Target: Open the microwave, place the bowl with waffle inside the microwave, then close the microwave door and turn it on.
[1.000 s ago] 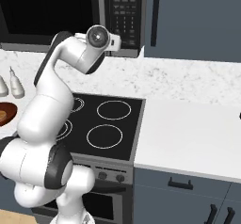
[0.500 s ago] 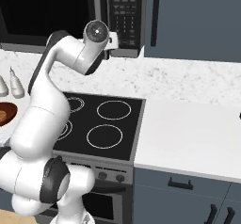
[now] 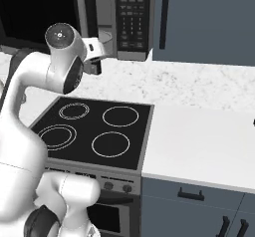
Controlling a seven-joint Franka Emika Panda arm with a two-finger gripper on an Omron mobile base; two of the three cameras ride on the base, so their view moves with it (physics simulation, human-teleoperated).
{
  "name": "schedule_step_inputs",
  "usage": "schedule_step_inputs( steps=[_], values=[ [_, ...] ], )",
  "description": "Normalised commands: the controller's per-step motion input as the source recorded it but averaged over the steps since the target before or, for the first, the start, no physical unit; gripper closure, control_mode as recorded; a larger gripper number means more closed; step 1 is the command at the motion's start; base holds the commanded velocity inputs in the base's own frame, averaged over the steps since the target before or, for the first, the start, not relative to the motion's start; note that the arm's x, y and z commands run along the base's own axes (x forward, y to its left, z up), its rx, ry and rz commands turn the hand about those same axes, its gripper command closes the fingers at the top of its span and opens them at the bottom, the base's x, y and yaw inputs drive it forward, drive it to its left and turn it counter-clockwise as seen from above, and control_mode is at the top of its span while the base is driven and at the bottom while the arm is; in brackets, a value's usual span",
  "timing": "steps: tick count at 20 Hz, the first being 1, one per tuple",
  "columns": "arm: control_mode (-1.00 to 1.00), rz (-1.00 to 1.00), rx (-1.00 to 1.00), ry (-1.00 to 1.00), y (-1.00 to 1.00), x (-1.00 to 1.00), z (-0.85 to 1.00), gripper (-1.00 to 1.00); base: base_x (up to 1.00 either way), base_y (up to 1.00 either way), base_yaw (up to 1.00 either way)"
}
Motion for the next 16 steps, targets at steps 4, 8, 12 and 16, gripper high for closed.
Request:
schedule_step_inputs(
  steps=[4,8,12,16],
  values=[
    [-1.00,0.00,-0.25,0.00,1.00,-0.99,0.08,1.00,0.00,0.00,0.00],
    [-1.00,0.00,-0.28,-0.01,1.00,-0.93,0.00,1.00,0.00,0.00,0.00],
    [-1.00,0.00,-0.14,-0.20,0.96,-1.00,0.00,1.00,0.00,0.00,0.00],
    [-1.00,0.00,-0.01,-0.24,0.37,-1.00,-0.01,1.00,0.00,0.00,0.00]
  ],
)
